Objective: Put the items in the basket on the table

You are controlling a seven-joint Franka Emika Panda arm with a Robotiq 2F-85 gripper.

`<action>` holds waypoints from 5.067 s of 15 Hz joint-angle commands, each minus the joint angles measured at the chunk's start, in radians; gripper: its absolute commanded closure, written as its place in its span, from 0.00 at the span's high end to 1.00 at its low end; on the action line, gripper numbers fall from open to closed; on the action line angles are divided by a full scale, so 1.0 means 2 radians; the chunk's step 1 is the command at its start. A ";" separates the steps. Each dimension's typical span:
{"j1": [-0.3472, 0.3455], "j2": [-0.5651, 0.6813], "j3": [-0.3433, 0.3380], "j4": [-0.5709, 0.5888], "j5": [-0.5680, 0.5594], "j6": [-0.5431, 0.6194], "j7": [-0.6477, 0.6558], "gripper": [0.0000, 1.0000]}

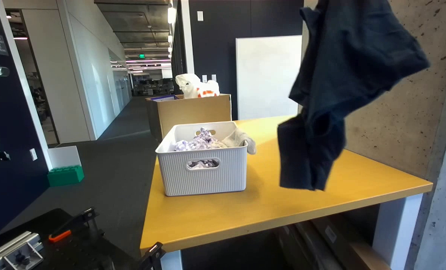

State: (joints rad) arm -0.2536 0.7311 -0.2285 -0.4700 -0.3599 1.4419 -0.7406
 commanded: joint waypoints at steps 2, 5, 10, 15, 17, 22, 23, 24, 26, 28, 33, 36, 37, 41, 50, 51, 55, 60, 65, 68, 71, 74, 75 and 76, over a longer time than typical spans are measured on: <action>0.016 0.058 0.015 0.040 0.008 -0.005 0.004 0.01; 0.047 0.058 0.026 0.011 0.009 0.027 0.006 0.01; 0.087 0.072 0.027 0.015 0.003 0.056 0.002 0.01; 0.065 0.120 0.031 0.031 0.015 0.072 -0.002 0.01; 0.060 0.135 0.032 0.028 0.018 0.083 -0.002 0.01; 0.054 0.163 0.053 0.022 0.048 0.121 -0.026 0.01; 0.055 0.169 0.058 0.022 0.054 0.124 -0.031 0.01; 0.055 0.175 0.062 0.021 0.060 0.125 -0.035 0.01; 0.056 0.187 0.067 0.022 0.068 0.122 -0.035 0.01; 0.056 0.193 0.069 0.025 0.072 0.122 -0.033 0.29; 0.065 0.173 0.066 0.004 0.069 0.102 -0.023 0.64; 0.074 0.162 0.068 -0.002 0.069 0.086 -0.028 0.87; 0.078 0.158 0.070 -0.003 0.071 0.077 -0.029 0.94; 0.111 0.147 0.068 -0.005 0.061 0.038 -0.028 1.00; 0.178 0.177 0.081 0.018 0.057 0.021 -0.118 1.00; 0.183 0.181 0.080 0.019 0.055 0.021 -0.122 1.00; 0.184 0.182 0.076 0.017 0.058 0.022 -0.095 1.00; 0.181 0.189 0.080 0.018 0.061 0.034 -0.102 1.00; 0.213 0.207 0.088 0.024 0.056 0.056 -0.121 1.00; 0.234 0.228 0.089 0.022 0.050 0.109 -0.147 1.00; 0.233 0.264 0.100 0.024 0.061 0.189 -0.192 1.00; 0.227 0.298 0.114 0.025 0.074 0.240 -0.227 1.00; 0.224 0.309 0.120 0.025 0.079 0.253 -0.241 1.00; 0.223 0.317 0.123 0.024 0.082 0.260 -0.253 1.00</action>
State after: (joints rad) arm 0.2141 1.3083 -0.0187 -0.4584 -0.2277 1.9089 -1.1499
